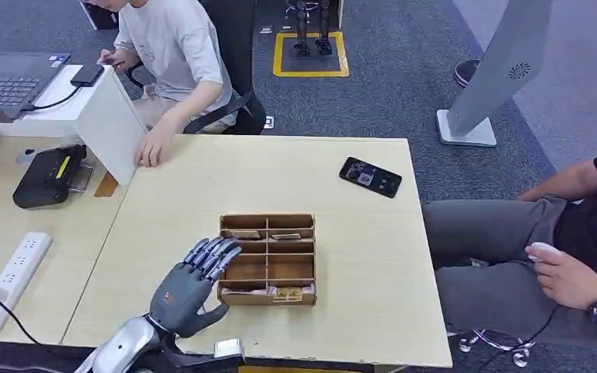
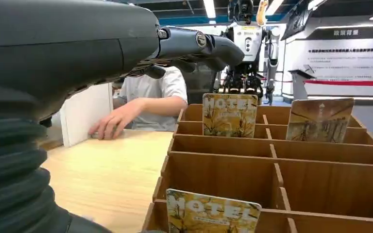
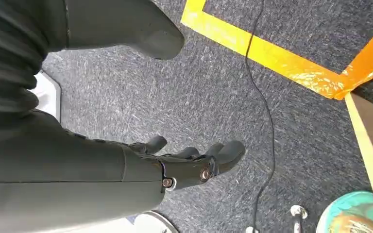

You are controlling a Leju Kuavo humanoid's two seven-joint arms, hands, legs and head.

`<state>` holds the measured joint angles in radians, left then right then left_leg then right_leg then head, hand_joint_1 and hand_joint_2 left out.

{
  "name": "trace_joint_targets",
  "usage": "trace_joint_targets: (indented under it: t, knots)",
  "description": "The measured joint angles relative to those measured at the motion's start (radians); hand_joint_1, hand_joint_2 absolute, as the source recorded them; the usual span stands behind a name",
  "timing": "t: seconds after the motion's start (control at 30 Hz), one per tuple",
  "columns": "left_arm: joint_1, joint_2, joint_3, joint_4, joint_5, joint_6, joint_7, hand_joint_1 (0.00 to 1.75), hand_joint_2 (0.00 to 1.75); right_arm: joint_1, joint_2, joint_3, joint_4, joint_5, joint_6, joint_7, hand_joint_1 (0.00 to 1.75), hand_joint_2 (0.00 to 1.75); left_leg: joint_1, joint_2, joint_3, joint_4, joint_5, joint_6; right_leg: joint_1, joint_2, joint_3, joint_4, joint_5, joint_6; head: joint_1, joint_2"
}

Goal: Pass the card to the sensor for recognition and then transmit it.

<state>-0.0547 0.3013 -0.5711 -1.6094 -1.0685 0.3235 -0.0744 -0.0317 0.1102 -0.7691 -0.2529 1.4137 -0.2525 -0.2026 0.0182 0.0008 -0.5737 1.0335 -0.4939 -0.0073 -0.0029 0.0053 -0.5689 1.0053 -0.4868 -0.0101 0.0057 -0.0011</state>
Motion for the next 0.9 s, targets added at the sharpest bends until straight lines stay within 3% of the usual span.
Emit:
trace_joint_targets:
  t: [0.9]
  knots:
    - [0.028,-0.009,0.0,0.013,0.054,-0.045,-0.027,0.0,1.75,0.004,0.002,0.021,-0.003,-0.016,0.0,0.007,0.0,1.75,0.0,0.0,0.0,0.0,0.0,0.0,0.0,0.0,0.0,0.0,0.0,0.0,0.0,0.0]
